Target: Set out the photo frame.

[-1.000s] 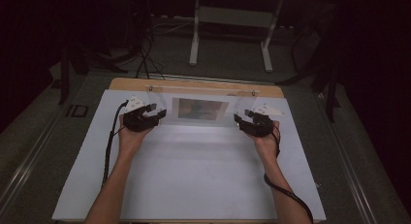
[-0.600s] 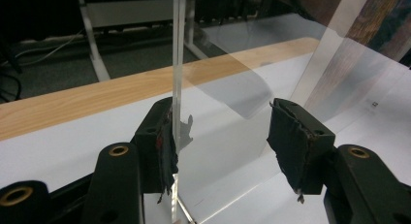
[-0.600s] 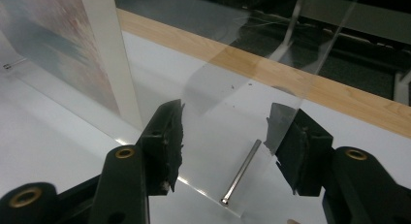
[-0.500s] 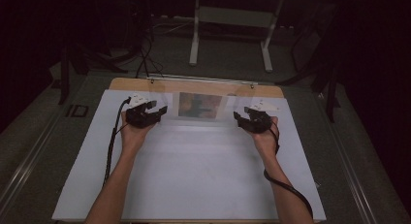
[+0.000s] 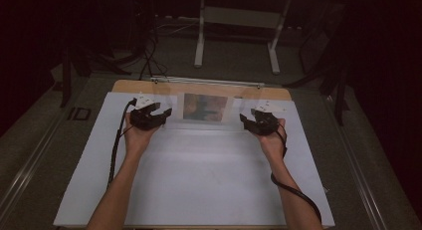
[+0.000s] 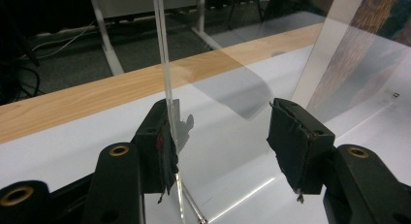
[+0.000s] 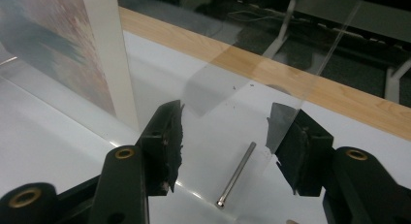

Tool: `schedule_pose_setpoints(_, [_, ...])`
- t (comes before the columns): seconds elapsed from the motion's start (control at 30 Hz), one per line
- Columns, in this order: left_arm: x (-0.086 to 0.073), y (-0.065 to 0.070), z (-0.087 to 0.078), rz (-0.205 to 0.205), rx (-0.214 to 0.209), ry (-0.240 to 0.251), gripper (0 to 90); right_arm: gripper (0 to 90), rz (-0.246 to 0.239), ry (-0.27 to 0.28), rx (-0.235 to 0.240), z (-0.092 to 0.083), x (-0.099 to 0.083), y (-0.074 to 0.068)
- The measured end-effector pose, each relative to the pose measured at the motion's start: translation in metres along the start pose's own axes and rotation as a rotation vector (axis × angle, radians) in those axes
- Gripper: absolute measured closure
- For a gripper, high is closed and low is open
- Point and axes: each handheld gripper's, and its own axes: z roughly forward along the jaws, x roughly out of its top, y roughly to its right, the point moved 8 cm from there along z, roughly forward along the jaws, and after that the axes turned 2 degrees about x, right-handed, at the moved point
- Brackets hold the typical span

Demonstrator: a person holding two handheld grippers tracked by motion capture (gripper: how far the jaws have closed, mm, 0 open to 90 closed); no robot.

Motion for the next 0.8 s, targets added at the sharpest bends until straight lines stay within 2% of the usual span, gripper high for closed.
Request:
schedule_pose_setpoints(0.2, [0.003,0.004,-0.008,-0.015,-0.001,-0.002,45.1,46.4,0.007,0.006,0.013,-0.013,0.005,-0.004])
schedule_pose_setpoints(0.27, [0.001,0.010,-0.014,-0.025,-0.011,-0.021,45.1,46.4,0.003,0.002,0.019,-0.018,0.005,-0.005])
schedule_pose_setpoints(0.43, [-0.007,0.019,-0.020,-0.039,-0.025,-0.052,45.3,46.4,0.010,-0.024,0.022,-0.030,-0.003,-0.009])
schedule_pose_setpoints(0.53, [-0.010,0.026,-0.025,-0.051,-0.022,-0.075,45.2,46.4,0.027,-0.040,0.030,-0.036,-0.010,-0.012])
schedule_pose_setpoints(0.63, [-0.012,0.033,-0.031,-0.047,-0.011,-0.092,45.2,46.3,0.050,-0.044,0.041,-0.041,-0.017,-0.013])
schedule_pose_setpoints(0.8, [-0.015,0.041,-0.039,-0.055,-0.013,-0.111,45.0,46.3,0.059,-0.055,0.043,-0.051,-0.024,-0.018])
